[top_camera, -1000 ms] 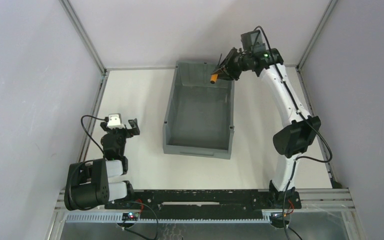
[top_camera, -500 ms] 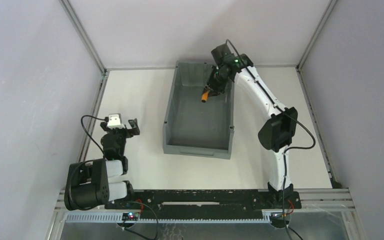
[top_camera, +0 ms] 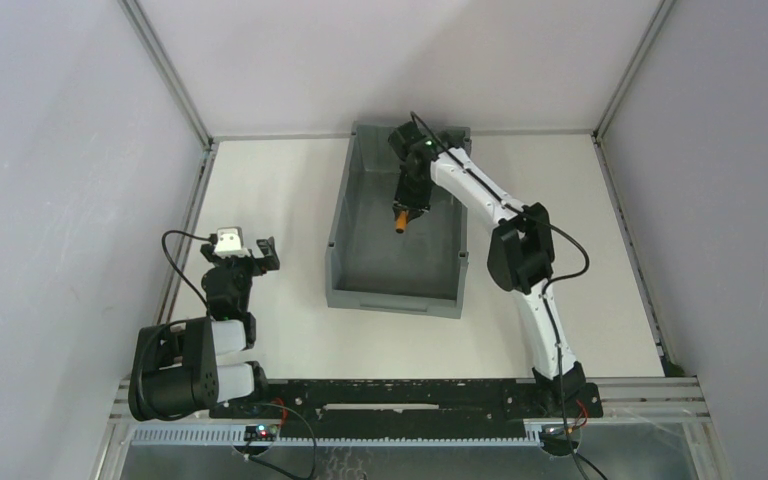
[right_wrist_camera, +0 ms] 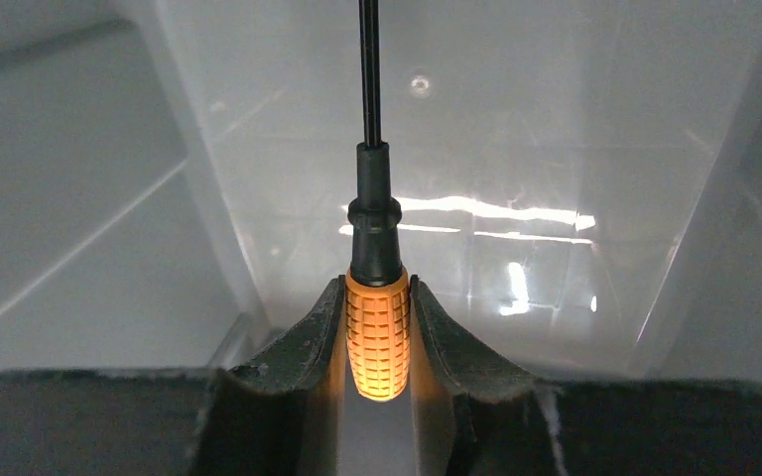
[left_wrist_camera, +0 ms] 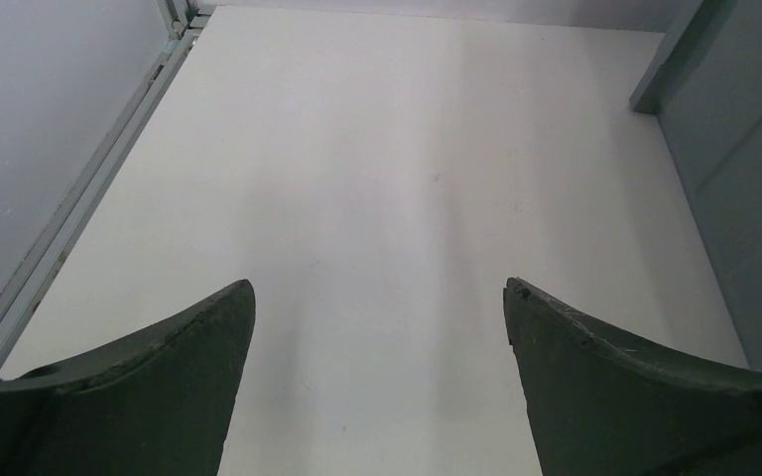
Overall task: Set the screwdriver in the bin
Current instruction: Place the screwdriver in the bin.
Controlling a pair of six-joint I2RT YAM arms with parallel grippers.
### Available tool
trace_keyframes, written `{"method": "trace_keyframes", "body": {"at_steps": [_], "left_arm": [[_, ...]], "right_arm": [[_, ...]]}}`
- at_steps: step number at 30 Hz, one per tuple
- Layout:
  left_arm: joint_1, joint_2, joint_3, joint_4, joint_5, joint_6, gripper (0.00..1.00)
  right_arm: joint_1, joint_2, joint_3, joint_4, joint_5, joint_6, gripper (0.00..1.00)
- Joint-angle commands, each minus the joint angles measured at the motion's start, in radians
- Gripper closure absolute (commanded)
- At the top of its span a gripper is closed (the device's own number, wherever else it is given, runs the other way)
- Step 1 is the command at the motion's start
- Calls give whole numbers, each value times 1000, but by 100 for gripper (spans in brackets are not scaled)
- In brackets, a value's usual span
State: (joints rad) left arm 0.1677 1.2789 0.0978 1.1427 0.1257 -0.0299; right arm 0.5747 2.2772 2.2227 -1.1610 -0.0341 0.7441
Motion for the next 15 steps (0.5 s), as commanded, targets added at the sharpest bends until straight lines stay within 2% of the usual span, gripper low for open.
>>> {"method": "trace_keyframes", "body": {"at_steps": [1,15], "left_arm": [[-4,-12,39,41,-5,-12,0],[-2,-12,40,41,-6,-12,0]], "right_arm": [[21,36,32,9,64,-39,100],[40,135,-35,98,134,-46,100]]}}
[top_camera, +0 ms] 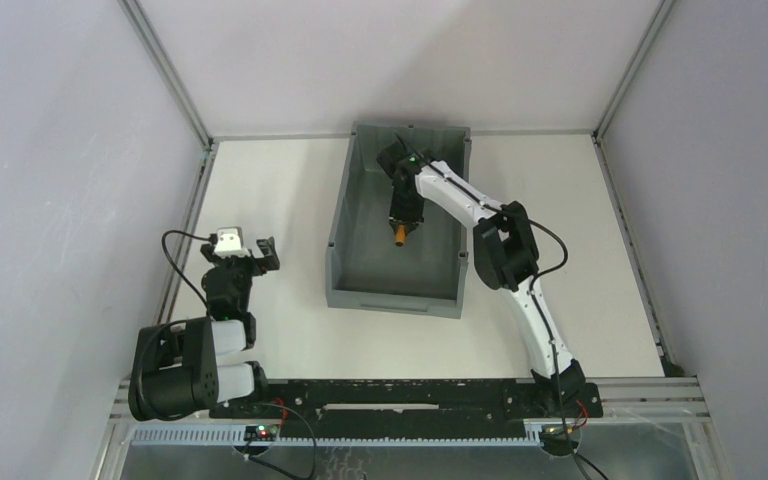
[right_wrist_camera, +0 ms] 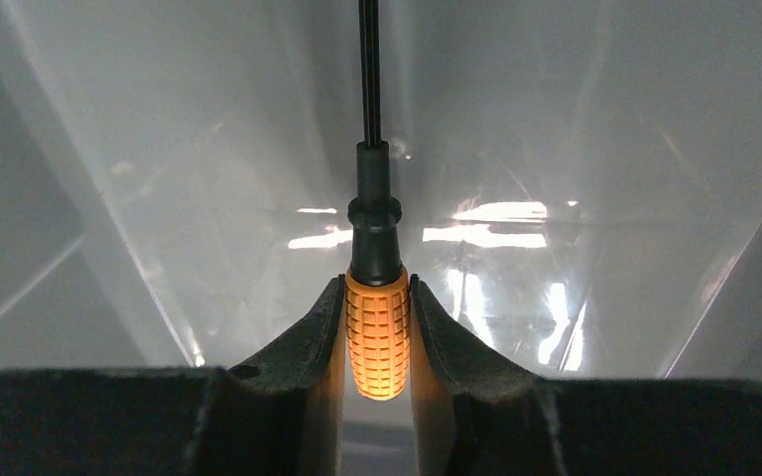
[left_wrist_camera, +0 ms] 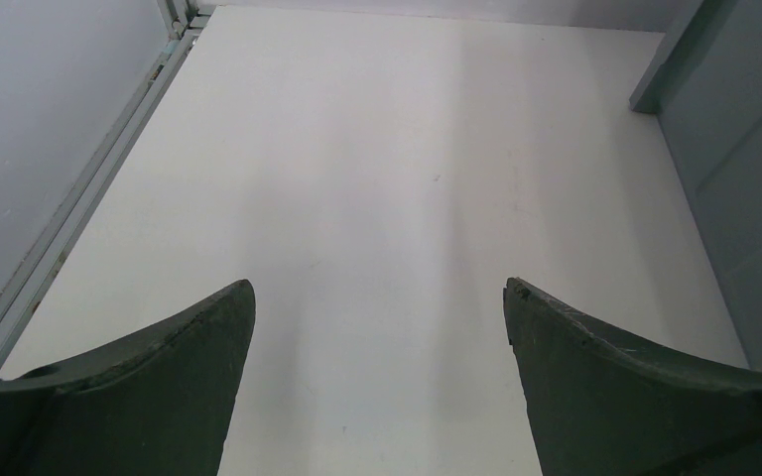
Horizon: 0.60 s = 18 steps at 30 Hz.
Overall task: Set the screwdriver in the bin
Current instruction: Place the screwdriver in the bin.
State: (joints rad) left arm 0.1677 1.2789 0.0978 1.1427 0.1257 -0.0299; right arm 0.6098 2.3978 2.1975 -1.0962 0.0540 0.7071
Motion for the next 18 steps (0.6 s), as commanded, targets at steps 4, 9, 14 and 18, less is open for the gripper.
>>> {"method": "trace_keyframes", "body": {"at_steps": [4,9,14,18], "left_arm": [[-3,-13,38,41,-6,-12,0],[-4,-13,40,42,-6,-12,0],[-3,-13,39,41,-5,-12,0],[-4,-13,39,41,-6,-12,0]], "right_arm": [[5,23,-31,54,66,1,100],[2,33,-49,63,62,7,100],[-4,31,-56,65,38,8,75],[-5,17,-55,65,37,7,54]]}}
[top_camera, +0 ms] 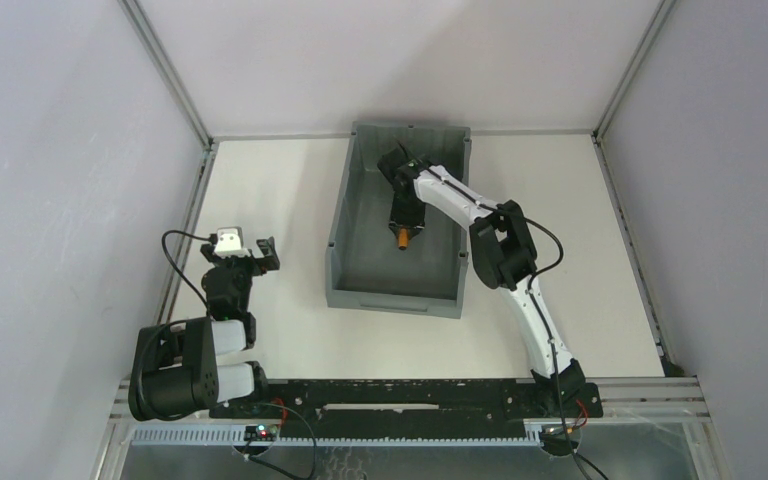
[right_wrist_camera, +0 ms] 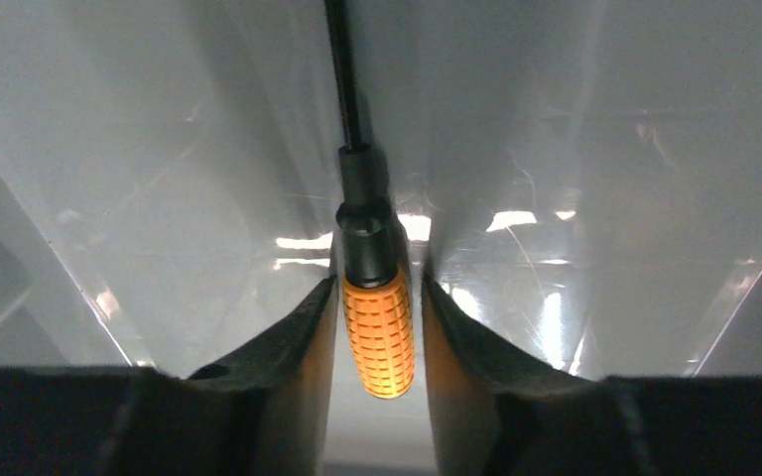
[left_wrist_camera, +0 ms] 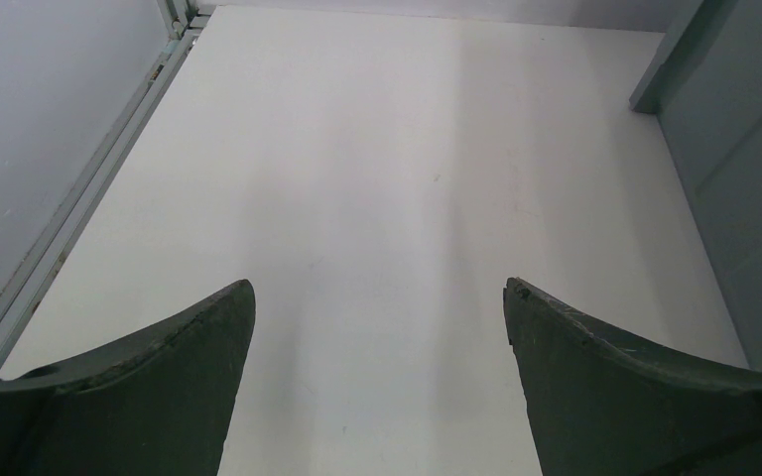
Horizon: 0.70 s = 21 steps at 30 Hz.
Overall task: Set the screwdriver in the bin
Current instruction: Place the screwdriver in the bin.
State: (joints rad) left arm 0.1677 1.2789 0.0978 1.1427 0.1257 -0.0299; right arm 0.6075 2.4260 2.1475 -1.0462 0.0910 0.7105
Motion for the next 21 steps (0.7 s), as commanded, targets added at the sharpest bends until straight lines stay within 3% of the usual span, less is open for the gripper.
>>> {"method": "trace_keyframes", "body": {"at_steps": [1,21], "left_arm": [[-4,-12,39,41,-6,-12,0],[-3,-12,39,41,-6,-12,0]], "right_arm": [[-3,-17,-3,15,0,3,52],[-9,-237,78,44,1,-84,23]]}}
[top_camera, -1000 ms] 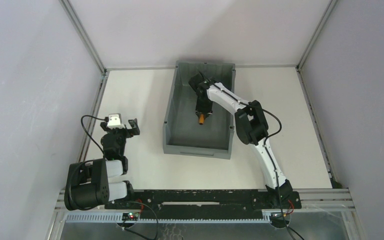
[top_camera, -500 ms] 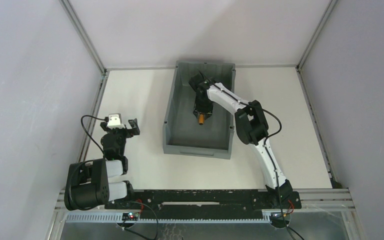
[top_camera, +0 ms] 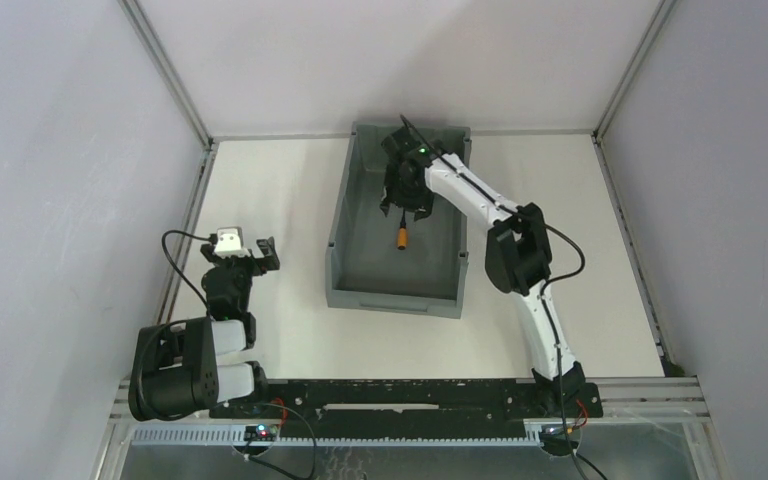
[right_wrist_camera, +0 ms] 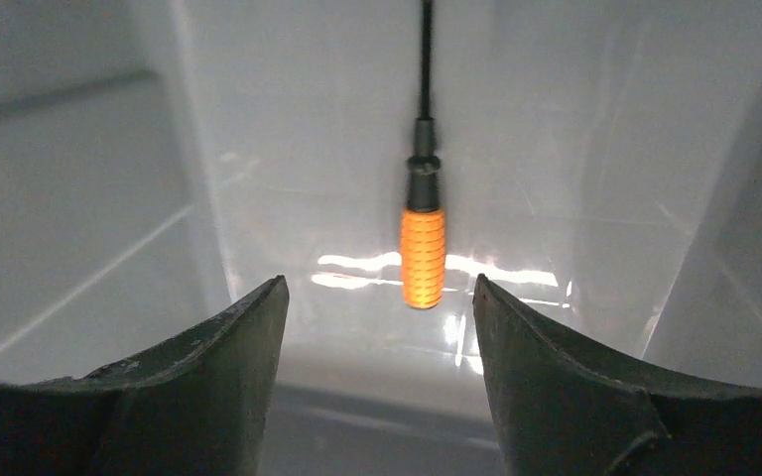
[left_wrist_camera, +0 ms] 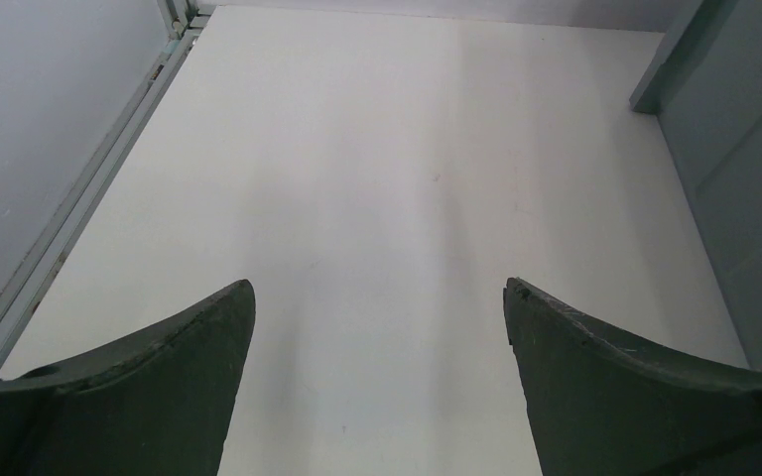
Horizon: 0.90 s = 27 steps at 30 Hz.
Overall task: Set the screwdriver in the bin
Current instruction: Place the screwdriver in the bin.
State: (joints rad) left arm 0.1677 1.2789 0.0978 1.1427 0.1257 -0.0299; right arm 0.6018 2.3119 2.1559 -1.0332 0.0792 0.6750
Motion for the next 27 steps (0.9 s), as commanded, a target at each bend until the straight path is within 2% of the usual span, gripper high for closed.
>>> {"method": "trace_keyframes", "body": {"at_steps": [1,12,21,27], "left_arm": [[-3,-13,39,41,-6,-12,0],[-4,-12,39,41,-5,-12,0],[-3,-13,39,41,-6,-12,0],[-3,-12,38,41,-6,-12,0]], "right_arm": [[-4,-133,81,32,16,-59,21],[-20,-270,193,88,93,-293,1],[-32,-417,180,153,213,-479,0],[-45,-547,52,249,278,-565,0]]}}
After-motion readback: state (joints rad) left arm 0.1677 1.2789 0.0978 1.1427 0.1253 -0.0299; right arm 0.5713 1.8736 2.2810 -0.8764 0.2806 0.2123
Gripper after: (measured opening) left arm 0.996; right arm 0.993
